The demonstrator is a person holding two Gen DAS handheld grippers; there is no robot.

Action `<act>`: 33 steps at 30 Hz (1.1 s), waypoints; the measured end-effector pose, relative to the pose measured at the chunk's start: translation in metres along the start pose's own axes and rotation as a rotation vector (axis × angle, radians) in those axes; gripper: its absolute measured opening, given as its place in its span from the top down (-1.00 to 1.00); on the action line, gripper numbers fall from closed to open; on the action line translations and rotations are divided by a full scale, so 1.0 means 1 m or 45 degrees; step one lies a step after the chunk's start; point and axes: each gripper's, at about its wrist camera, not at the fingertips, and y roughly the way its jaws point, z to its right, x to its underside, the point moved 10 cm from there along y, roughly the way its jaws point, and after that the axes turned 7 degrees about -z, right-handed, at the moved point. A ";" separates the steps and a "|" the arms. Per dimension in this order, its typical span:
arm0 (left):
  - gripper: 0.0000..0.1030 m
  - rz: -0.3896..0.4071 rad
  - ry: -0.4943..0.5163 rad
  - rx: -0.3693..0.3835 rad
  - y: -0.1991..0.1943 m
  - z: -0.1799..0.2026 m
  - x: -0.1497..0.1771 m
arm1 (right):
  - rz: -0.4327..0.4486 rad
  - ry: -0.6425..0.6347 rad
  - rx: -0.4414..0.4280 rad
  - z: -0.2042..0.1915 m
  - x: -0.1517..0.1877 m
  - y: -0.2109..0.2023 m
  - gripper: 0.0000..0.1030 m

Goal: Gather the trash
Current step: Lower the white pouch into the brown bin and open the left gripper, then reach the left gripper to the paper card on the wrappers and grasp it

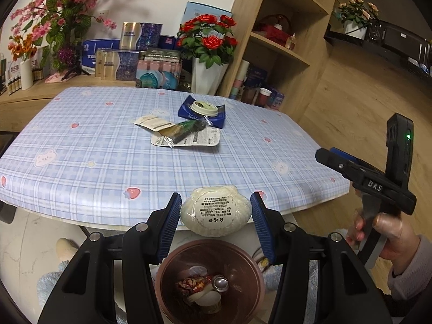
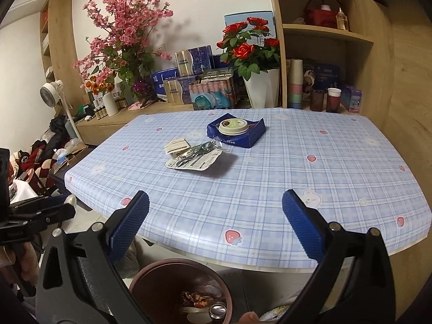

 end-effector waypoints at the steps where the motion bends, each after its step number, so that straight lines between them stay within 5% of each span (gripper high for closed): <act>1: 0.00 -0.002 0.002 0.007 0.000 0.002 0.001 | 0.000 0.001 0.003 0.000 0.000 0.000 -0.89; 17: -0.09 0.045 0.030 0.078 -0.011 0.015 0.000 | -0.033 0.025 0.022 0.003 0.009 0.004 -0.89; 27: -0.49 0.117 -0.041 -0.026 -0.018 -0.010 -0.010 | -0.037 0.029 0.048 0.008 0.011 0.005 -0.89; 33: -0.56 0.127 -0.099 -0.096 -0.015 -0.034 -0.016 | -0.029 0.057 0.069 0.018 0.011 0.007 -0.89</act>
